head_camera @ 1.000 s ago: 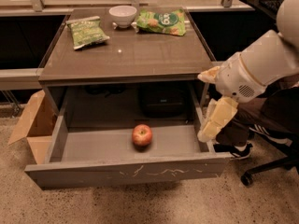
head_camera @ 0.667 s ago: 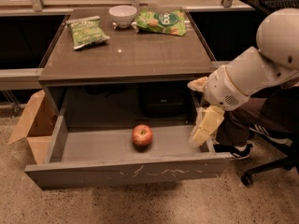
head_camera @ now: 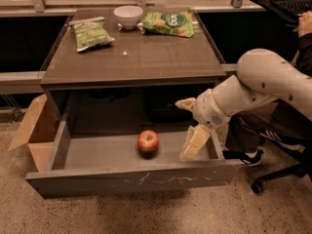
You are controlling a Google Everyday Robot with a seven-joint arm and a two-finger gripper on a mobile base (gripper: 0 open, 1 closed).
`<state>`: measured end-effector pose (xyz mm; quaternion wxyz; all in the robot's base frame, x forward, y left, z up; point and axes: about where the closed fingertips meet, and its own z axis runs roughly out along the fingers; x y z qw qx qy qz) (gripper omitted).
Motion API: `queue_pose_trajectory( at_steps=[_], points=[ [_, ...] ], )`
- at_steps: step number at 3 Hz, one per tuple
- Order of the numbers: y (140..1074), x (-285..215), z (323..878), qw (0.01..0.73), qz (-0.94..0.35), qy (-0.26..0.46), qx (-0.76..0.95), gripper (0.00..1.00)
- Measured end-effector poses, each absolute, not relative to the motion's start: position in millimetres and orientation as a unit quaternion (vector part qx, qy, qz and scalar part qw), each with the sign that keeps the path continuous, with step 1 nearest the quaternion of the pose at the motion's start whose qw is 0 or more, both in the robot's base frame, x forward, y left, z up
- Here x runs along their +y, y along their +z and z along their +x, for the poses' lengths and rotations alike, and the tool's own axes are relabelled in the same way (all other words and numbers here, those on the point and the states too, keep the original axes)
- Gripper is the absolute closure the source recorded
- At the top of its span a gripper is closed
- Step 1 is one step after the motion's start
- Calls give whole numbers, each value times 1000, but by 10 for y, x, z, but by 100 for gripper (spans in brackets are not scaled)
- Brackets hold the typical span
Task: Pick apple from top drawer and place on counter
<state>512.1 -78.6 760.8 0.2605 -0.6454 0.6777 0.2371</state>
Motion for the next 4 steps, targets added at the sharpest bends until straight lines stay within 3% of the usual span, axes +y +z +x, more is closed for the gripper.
queue_pose_trajectory(
  at_steps=[4],
  points=[
    [6837, -439, 5768, 299, -626, 283, 663, 0]
  ],
)
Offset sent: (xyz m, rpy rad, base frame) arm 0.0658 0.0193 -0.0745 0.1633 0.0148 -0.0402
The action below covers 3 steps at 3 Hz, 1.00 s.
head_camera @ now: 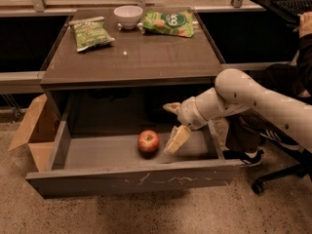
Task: Pick apple from top drawer and place on counter
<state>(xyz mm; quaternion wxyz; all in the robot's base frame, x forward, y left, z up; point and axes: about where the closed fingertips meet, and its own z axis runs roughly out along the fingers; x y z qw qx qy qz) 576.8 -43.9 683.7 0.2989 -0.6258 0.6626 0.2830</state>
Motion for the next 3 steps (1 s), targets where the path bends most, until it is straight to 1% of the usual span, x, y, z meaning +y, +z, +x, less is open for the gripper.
queue_pose_trajectory(
  at_steps=[2, 3],
  points=[
    [6703, -256, 5820, 293, -641, 275, 654, 46],
    [6605, -136, 5777, 281, -649, 279, 650, 41]
  ],
)
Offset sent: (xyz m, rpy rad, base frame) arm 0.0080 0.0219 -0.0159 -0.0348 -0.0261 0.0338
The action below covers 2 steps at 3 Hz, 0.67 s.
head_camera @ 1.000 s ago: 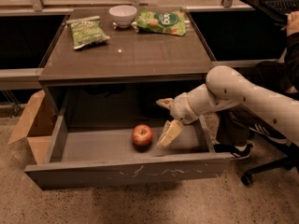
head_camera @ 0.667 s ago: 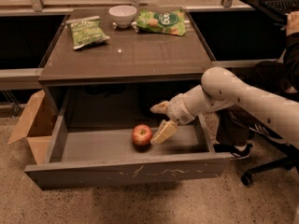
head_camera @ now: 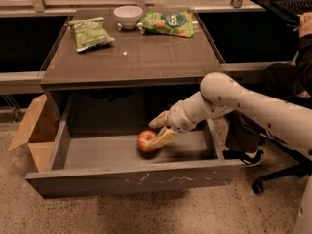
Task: Pick apple from top drawer and place on counter
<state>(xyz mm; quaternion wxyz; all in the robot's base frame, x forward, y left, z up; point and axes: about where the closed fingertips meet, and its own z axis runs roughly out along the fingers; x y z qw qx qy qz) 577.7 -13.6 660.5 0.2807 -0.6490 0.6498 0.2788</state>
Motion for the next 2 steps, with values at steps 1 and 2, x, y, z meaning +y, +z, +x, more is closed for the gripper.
queue_pose_trajectory(
  at_steps=[1, 2],
  points=[
    [6528, -52, 5741, 269, -656, 283, 646, 18],
    [6428, 53, 5705, 254, -664, 289, 641, 6]
  ],
)
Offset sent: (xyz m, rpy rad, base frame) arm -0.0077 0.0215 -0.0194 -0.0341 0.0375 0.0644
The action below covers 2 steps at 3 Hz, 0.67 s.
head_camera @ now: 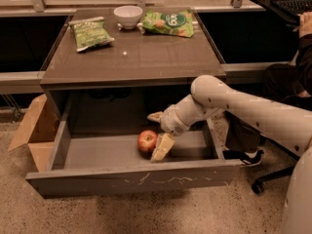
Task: Pick apple from top drawer and place on counter
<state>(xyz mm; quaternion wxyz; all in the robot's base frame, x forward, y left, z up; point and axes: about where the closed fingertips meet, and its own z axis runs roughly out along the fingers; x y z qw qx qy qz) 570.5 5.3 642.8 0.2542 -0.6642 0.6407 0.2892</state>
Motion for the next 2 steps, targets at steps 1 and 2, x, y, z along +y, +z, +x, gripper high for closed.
queue_pose_trajectory(
  at_steps=[1, 2],
  points=[
    [6353, 107, 5686, 245, -668, 293, 639, 6],
    [6259, 137, 5658, 238, -668, 300, 638, 33]
  ],
)
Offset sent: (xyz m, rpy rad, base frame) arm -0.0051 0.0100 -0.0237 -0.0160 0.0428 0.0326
